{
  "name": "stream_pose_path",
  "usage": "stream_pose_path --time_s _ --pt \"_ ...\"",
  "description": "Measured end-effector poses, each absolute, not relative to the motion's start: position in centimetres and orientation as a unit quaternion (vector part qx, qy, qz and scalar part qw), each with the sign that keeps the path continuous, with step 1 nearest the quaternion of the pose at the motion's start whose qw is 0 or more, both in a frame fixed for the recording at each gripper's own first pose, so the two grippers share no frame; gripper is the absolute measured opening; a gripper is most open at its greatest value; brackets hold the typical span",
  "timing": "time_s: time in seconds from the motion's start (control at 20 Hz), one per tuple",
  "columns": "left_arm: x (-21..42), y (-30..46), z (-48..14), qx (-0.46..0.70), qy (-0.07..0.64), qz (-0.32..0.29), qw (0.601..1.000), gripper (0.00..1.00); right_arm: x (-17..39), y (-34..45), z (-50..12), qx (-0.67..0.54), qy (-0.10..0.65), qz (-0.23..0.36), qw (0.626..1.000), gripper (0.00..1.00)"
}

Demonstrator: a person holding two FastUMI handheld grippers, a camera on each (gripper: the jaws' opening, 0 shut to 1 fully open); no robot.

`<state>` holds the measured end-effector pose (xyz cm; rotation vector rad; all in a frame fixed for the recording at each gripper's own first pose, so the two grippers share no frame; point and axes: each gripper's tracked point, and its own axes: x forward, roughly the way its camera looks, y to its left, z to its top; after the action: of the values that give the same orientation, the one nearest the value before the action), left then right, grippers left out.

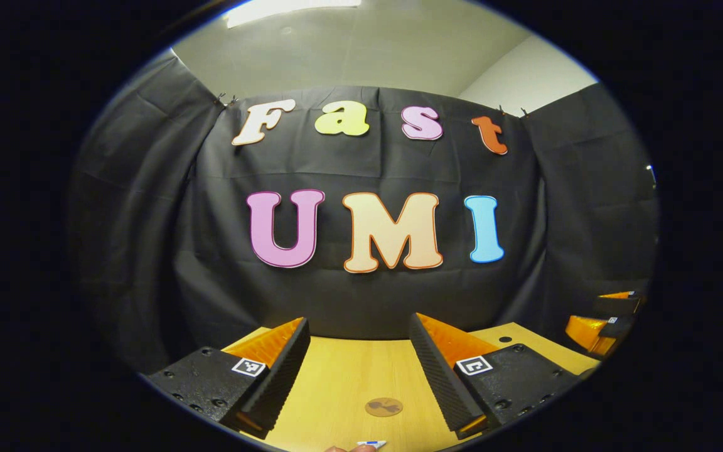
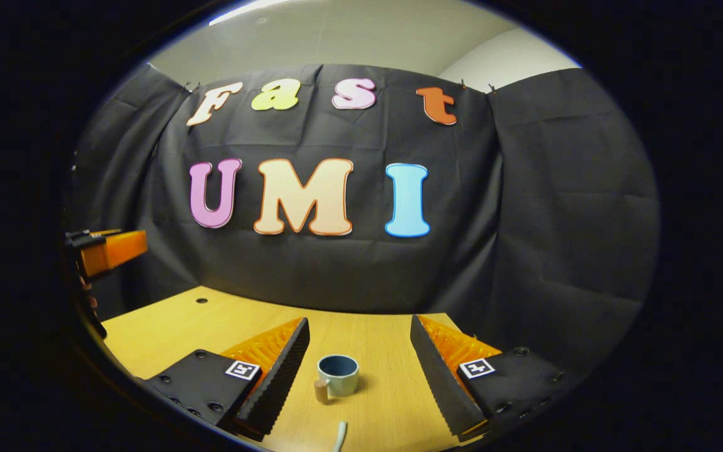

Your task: Put the toothbrush and toothpaste on the desktop into the cup, then pick up the cup and place it on the coaster on the desktop.

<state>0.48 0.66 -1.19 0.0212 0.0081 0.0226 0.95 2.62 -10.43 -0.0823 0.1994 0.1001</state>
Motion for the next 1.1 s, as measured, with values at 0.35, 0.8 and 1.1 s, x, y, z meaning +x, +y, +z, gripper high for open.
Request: stream_pose_path --time_s 0.35,0.8,1.1 --pt "0.1 1.9 -3.0 0.008 0.031 0.026 0.999 0.94 -0.2 2.1 -21.2 -0.011 0.242 0.059 0.969 1.00" --pt "-0.6 3.3 -3.6 0.018 0.041 0.046 0.998 0.94 -2.4 2.8 -31.5 -0.006 0.385 0.078 0.920 0.97" --pt "-2.1 4.8 -5.0 0.030 0.061 0.067 0.995 0.94 -4.7 2.4 -36.1 -0.035 0.445 0.080 0.891 0.93"
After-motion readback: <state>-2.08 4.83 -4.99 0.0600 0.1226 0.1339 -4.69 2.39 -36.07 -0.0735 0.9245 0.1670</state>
